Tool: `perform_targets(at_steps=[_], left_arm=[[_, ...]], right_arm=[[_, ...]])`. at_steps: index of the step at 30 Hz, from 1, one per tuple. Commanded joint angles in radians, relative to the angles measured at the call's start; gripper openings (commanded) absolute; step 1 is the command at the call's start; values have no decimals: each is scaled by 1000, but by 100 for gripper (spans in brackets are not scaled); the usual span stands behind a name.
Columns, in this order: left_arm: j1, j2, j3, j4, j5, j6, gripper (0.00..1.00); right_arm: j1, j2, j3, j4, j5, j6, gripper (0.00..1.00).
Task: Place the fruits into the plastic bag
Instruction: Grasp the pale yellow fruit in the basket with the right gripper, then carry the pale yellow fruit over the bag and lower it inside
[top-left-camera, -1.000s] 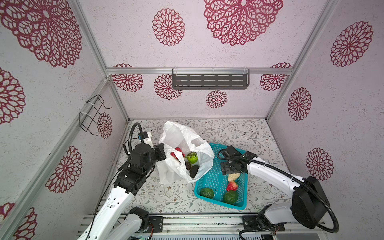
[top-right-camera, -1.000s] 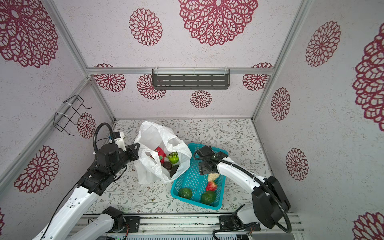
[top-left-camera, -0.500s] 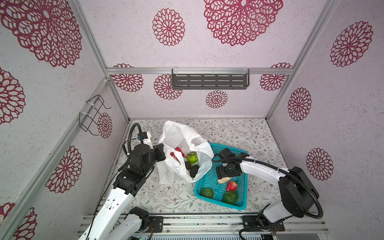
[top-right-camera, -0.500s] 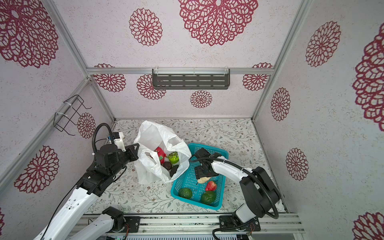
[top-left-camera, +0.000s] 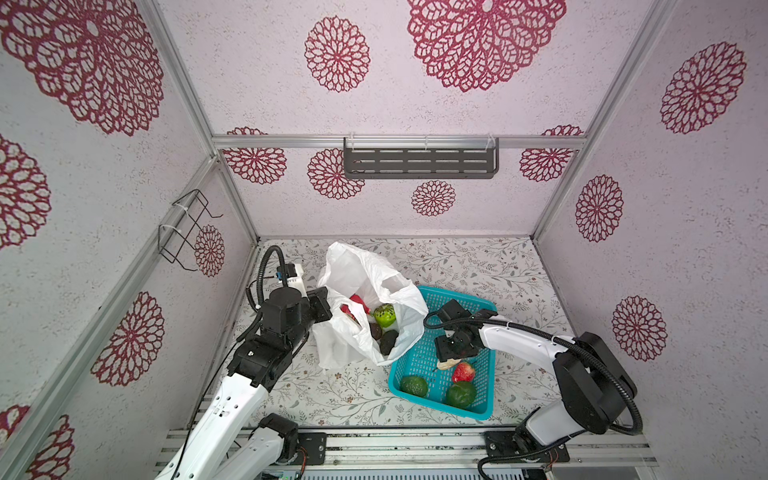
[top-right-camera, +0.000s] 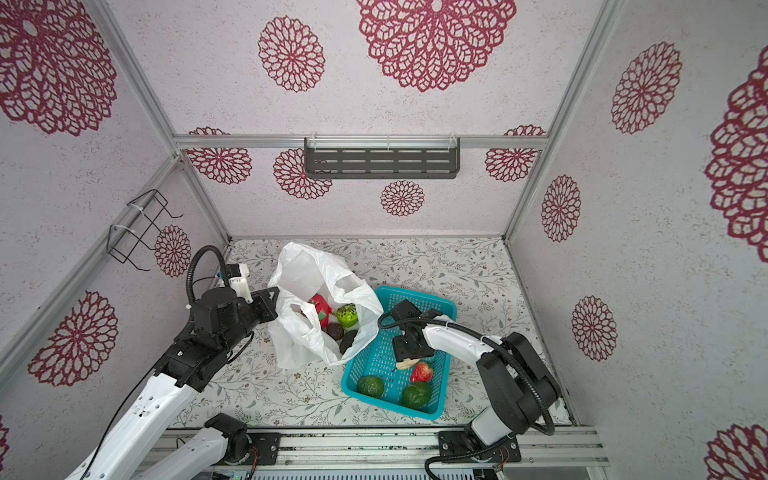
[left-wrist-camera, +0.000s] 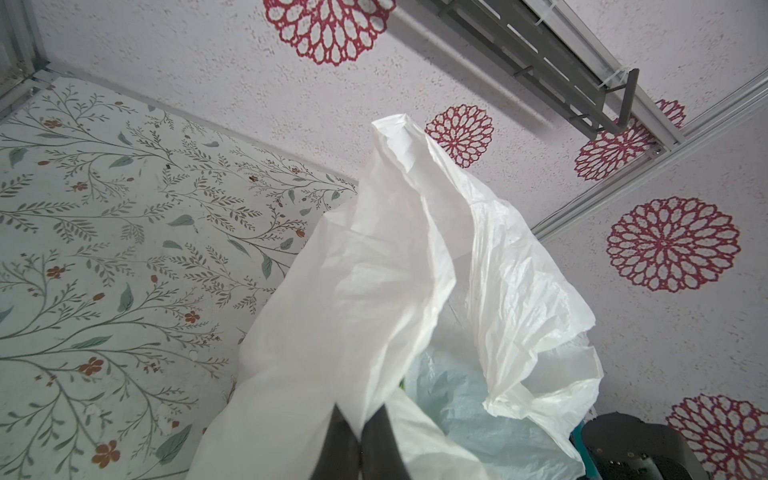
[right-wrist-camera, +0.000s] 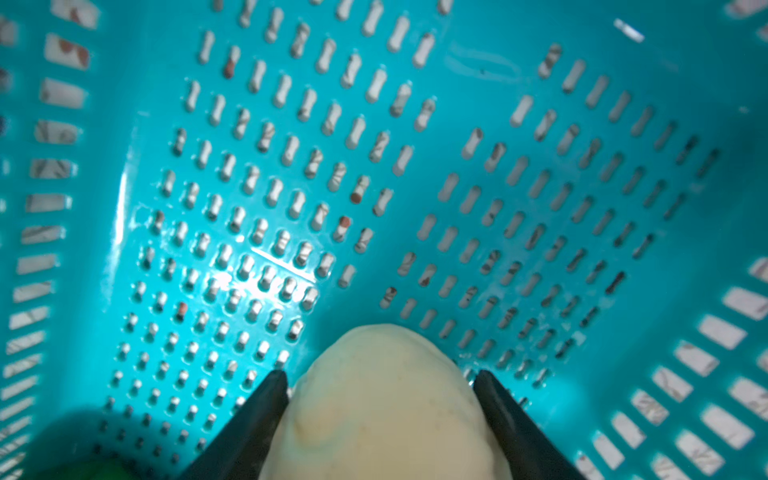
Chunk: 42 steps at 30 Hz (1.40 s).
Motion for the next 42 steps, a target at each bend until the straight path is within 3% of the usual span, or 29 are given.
perform_targets(at_steps=[1,8,13,16,22,26,34,40,42], left_arm=[[-6,1,18,11,-4,17,0],[-6,2,22,6,-3,20,0],[-6,2,18,9,-1,14,0],[-7,2,15,11,0,6,0],[-6,-1,13,10,1,-2,0],[-8,-11,12,4,-3,-7,0],[-9,-17,10,-2,-9,-10,0],[-12,-23,13,-12,-13,-9,0],[-12,-24,12,-16,-14,-9,0]], right_arm=[[3,-36,12,-17,9,-24,47],[4,-231,134,54,41,-31,45],[32,-392,211,248,33,-66,45],[76,-426,246,357,-38,-129,47],[171,-279,327,300,-231,-201,47],[217,-161,349,221,-278,-226,47],[227,22,438,106,-100,-240,50],[228,141,517,65,-74,-235,55],[228,165,543,55,-70,-238,63]])
